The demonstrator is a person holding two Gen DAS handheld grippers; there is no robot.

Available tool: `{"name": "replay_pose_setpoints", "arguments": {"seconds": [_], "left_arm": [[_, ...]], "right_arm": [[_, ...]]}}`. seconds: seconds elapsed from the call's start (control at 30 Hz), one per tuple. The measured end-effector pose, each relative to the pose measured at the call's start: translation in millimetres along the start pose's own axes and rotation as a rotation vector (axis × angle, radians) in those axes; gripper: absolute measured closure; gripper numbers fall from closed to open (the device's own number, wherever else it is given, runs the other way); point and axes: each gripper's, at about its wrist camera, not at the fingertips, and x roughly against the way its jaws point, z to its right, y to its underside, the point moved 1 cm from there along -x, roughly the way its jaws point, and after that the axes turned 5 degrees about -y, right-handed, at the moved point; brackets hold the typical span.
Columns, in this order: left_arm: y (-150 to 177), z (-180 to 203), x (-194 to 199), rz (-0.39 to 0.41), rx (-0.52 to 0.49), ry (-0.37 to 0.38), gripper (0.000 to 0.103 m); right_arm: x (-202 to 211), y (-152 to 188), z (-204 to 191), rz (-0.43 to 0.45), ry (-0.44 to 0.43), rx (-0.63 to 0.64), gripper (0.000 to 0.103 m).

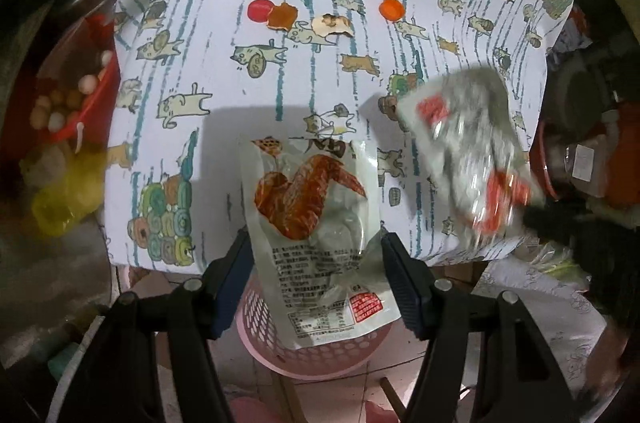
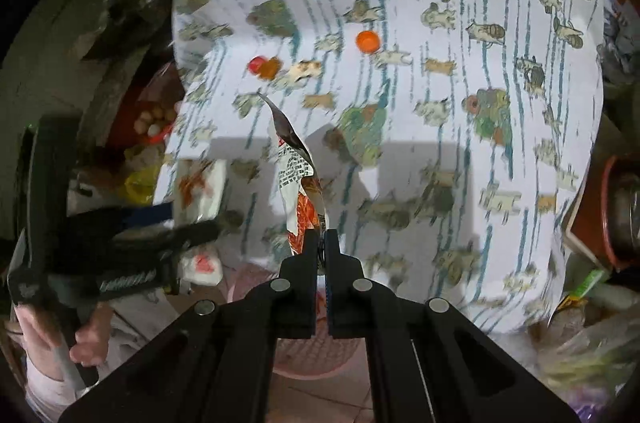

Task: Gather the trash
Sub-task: 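Carry both held packets over the pink basket and open both tools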

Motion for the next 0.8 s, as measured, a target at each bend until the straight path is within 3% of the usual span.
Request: {"name": "replay_pose_setpoints", "arguments": {"seconds": [0.1, 0.3, 0.5, 0.57, 0.73, 0.8], "left_arm": [[1.8, 0.6, 1.3, 0.002, 0.003, 0.005, 0.040], [6.7, 0.8, 3.4, 0.042, -0.021, -0.057, 0.040], [23.7, 10.1, -4.7, -0.005, -0.080, -0.032, 0.040], [25.1, 7.9, -4.5, -0.003, -0.084, -0.041, 0.040], [25.4, -5.4, -10.0, -0.026, -0.047, -0.044, 0.040], [25.5, -10.8, -10.3, -0.031, -0.025, -0.041, 0.040]], "right_arm": [[-4.3, 31.0, -16.2, -0.038, 0.022, 0.039, 0.099], [-40.9, 80.7, -18.9, -0.184, 0.071, 0.046, 0.099], [-91.8, 104.6, -10.0, -0.295, 0.071, 0.022, 0.099], [-113.1, 112.1, -2.9, -0.341, 0.035, -0.011, 0.099], [-151.0, 117.7, 12.7, -0.359, 0.108, -0.044, 0.099], [-161.1, 118.4, 20.6, -0.356, 0.090, -0.094, 0.099]]}}
